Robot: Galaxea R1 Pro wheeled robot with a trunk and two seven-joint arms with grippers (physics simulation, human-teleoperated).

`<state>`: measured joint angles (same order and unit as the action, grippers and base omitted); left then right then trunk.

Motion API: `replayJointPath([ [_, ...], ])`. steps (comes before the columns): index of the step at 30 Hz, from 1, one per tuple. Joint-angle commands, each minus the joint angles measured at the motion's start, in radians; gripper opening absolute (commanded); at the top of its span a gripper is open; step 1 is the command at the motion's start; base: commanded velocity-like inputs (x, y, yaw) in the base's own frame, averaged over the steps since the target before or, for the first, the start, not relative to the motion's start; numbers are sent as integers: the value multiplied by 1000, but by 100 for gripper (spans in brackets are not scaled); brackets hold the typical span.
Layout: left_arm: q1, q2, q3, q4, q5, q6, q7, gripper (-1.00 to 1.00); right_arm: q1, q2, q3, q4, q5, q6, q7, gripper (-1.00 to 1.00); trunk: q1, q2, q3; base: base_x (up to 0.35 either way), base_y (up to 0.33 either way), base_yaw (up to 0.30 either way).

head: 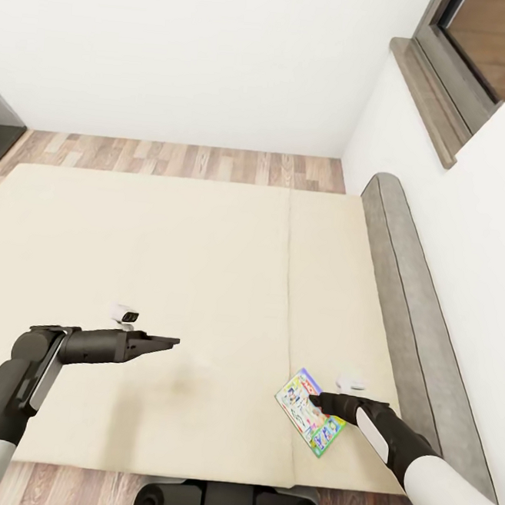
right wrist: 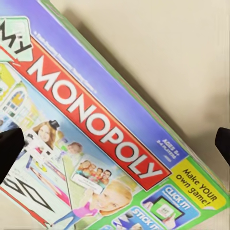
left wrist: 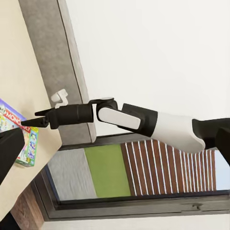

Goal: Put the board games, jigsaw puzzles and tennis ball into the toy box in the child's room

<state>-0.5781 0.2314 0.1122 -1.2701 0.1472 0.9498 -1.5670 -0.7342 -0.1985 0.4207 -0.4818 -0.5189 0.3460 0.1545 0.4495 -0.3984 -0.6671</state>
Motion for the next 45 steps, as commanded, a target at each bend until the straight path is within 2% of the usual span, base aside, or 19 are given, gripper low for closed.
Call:
replayJointPath([
  [1, 0, 0, 0, 0, -1, 11, -4, 100, -1, -1, 4, -1, -3, 4, 4, 100, 0, -2, -3, 0, 0, 0],
  [9, 0, -1, 0, 0, -1, 10, -4, 100, -1, -1, 4, -1, -3, 3, 29, 100, 0, -2, -16, 0, 0, 0],
  [27, 0, -1, 0, 0, -1, 10, -4, 100, -1, -2, 5, -1, -4, -2, 34, 100, 0, -2, -44, 0, 0, 0],
  [45, 0, -1, -1, 0, -1, 10, -4, 100, -1, -2, 6, -3, -4, -48, 33, 100, 0, -2, -47, 0, 0, 0],
])
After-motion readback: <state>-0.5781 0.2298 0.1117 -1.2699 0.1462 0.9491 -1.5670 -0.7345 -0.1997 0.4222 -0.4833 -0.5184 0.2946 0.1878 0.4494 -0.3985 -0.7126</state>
